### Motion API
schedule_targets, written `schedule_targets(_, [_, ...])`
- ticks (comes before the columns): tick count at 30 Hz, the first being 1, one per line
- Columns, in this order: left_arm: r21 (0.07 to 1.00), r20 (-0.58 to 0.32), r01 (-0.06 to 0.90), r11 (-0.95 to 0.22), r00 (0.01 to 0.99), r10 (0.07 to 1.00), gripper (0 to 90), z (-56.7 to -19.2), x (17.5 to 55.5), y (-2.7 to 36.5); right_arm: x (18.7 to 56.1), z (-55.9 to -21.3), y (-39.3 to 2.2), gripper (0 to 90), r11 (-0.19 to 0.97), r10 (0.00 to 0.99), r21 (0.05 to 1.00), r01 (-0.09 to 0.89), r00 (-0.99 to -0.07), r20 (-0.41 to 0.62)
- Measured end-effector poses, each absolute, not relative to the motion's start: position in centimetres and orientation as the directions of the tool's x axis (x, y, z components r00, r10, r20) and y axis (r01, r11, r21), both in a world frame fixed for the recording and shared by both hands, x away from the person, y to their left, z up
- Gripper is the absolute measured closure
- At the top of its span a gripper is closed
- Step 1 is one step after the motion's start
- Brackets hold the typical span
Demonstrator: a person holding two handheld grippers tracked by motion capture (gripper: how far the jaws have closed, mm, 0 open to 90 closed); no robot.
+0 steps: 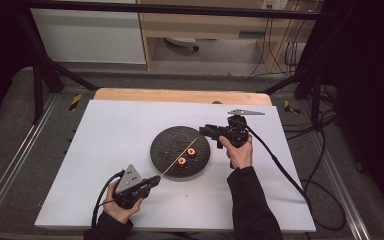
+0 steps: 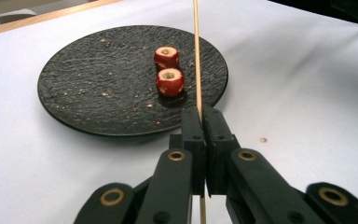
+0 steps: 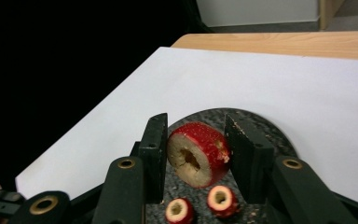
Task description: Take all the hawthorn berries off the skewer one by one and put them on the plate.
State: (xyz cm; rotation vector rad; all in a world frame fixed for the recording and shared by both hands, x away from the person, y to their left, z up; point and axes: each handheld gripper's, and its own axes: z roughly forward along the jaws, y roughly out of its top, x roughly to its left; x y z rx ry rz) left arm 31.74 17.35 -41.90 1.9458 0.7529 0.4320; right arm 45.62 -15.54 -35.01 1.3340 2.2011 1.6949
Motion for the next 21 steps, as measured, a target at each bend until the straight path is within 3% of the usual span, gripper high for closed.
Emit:
schedule_targets(8, [0.884, -0.029, 0.341, -0.319, 0.722, 0.692, 88.0, -41.8, 32.1, 18.0, 45.7, -35.7, -15.3, 61.0, 0.054, 0.670, 0.810, 0.585, -0.622, 0.405])
schedule_targets(21, [0.883, -0.046, 0.363, -0.297, 0.697, 0.716, 87.9, -41.9, 32.6, 18.7, 45.1, -40.8, -13.0, 60.9, 0.134, 0.656, 0.763, 0.633, -0.634, 0.410])
